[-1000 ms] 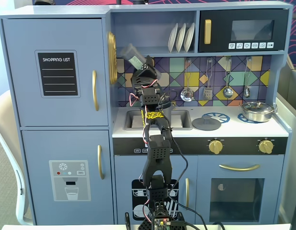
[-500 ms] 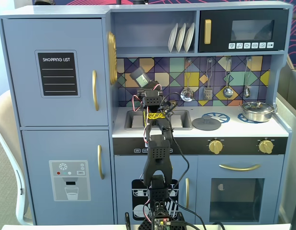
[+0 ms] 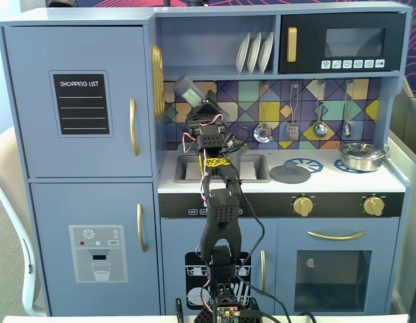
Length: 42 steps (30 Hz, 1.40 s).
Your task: Put salt in the gray recipient
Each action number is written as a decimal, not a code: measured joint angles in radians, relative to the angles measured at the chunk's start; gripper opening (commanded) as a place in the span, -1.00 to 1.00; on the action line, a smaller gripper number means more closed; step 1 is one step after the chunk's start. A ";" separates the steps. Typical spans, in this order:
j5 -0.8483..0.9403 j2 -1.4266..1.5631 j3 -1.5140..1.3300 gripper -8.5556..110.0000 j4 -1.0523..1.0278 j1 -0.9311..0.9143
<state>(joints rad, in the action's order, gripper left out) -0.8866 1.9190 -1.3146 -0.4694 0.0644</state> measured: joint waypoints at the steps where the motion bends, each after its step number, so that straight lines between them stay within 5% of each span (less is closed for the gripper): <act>1: 0.018 0.000 0.003 -0.86 0.000 0.000; 11: 0.552 0.000 0.037 -0.86 -0.074 -0.110; 27: 1.494 -0.043 0.141 -0.86 -0.179 -0.604; 36: 2.057 -0.091 0.075 -0.86 -0.087 -0.848; 42: 2.281 -0.156 0.006 -0.86 0.015 -0.911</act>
<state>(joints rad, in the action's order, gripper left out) 1.3944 1.7625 -1.3085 -0.4541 -0.8468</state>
